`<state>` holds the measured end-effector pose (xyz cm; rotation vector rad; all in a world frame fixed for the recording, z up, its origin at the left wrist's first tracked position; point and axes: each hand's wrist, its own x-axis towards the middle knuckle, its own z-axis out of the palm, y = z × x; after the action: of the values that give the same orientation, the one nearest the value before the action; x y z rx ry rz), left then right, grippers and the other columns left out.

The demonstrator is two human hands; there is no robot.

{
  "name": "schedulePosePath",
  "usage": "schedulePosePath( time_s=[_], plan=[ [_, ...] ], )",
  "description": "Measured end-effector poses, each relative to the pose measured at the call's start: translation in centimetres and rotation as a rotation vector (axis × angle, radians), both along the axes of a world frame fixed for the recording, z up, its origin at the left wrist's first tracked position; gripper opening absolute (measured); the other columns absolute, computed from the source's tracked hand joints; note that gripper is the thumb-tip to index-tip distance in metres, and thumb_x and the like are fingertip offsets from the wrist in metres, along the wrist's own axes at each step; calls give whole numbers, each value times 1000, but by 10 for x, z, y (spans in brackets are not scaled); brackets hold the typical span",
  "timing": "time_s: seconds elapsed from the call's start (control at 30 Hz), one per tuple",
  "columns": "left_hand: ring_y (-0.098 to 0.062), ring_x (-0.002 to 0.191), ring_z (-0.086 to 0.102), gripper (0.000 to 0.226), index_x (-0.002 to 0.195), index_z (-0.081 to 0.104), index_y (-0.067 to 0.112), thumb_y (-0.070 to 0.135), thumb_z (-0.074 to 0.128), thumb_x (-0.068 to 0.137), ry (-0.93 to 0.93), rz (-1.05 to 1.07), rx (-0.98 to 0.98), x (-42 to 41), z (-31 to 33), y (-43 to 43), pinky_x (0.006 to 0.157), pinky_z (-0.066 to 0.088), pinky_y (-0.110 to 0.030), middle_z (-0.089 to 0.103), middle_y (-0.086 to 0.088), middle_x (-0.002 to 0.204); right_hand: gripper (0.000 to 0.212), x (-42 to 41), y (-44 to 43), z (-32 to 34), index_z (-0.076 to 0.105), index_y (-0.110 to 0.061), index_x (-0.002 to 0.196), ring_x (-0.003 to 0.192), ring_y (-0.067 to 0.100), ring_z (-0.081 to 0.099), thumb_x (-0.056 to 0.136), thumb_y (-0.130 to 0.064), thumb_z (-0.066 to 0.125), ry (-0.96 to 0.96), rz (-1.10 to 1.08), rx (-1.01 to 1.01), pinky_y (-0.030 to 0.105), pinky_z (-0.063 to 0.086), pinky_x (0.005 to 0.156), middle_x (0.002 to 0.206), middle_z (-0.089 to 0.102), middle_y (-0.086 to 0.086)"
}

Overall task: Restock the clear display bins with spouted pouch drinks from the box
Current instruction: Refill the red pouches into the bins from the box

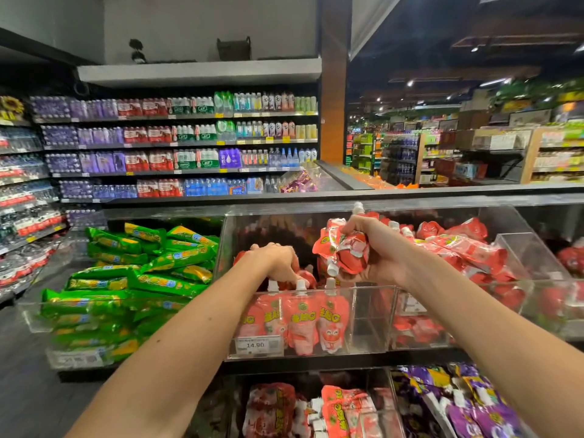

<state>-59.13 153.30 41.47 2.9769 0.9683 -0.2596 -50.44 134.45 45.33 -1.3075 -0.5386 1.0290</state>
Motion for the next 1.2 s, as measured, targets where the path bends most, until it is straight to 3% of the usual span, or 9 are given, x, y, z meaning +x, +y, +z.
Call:
schedulePosePath(
  time_s=[0.07, 0.27, 0.47, 0.57, 0.7, 0.87, 0.97, 1.1, 1.2],
  plan=[
    [-26, 134, 44, 79, 141, 51, 34, 79, 60, 76, -42, -16, -17, -4, 6, 1, 110, 30, -52, 53, 0, 141, 5, -1, -1, 0, 51, -11, 87, 56, 22, 61, 89, -15, 53, -21, 8, -8, 35, 53, 58, 64, 62, 9],
    [-17, 139, 35, 105, 153, 25, 38, 32, 89, 70, -633, -356, -139, -31, 21, -9, 114, 34, -41, 35, 3, 155, 8, -8, 3, 5, 56, -7, 92, 61, 23, 64, 90, -14, 55, -37, 66, -39, 38, 56, 61, 72, 67, 12],
    [-15, 139, 39, 59, 145, 48, 27, 14, 67, 91, -728, -509, 221, -56, 13, -1, 115, 34, -39, 51, 4, 147, 16, -21, 17, 7, 61, -1, 95, 61, 23, 69, 93, -16, 57, -6, 156, -92, 32, 60, 59, 78, 72, 16],
    [-20, 137, 43, 45, 139, 56, 18, 16, 63, 95, -727, -497, 302, -70, 12, 10, 112, 37, -41, 54, -1, 144, 16, -19, 28, 8, 64, -4, 98, 62, 19, 70, 89, -17, 69, -201, 92, -156, 32, 62, 61, 79, 74, 12],
    [-28, 109, 59, 44, 110, 64, 13, 52, 46, 98, -686, -244, 220, -77, 9, 16, 91, 47, -41, 65, -8, 113, 51, -4, 41, 9, 58, 1, 117, 75, 26, 69, 78, -21, 83, -601, -126, -227, 48, 60, 81, 98, 73, 22],
    [-30, 78, 59, 61, 100, 57, 13, 65, 28, 92, -812, -93, 201, -69, -8, 15, 70, 45, -37, 54, -7, 83, 116, -7, 70, -3, 0, 1, 149, 101, 32, 66, 74, -16, 86, -955, -201, -370, 40, 58, 85, 125, 57, 22],
    [-20, 66, 54, 54, 102, 55, 14, 61, 30, 95, -893, -68, 161, -67, -14, 20, 59, 38, -28, 49, -1, 77, 99, -5, 88, -13, 15, 2, 146, 114, 39, 58, 76, -15, 82, -1186, -225, -475, 40, 52, 94, 128, 55, 23],
    [-21, 66, 54, 49, 100, 54, 16, 60, 33, 96, -935, -67, 149, -69, -16, 23, 60, 42, -29, 52, -4, 80, 42, -6, 100, -18, 54, -2, 122, 114, 38, 58, 89, -22, 71, -1372, -211, -576, 34, 42, 79, 123, 60, 20],
    [-23, 68, 52, 48, 101, 56, 15, 59, 35, 99, -870, -100, 229, -70, -17, 22, 64, 44, -32, 51, -4, 81, 34, -2, 112, -23, 60, 0, 116, 114, 41, 59, 99, -29, 59, -1469, -222, -598, 36, 43, 77, 121, 62, 21]
  ],
)
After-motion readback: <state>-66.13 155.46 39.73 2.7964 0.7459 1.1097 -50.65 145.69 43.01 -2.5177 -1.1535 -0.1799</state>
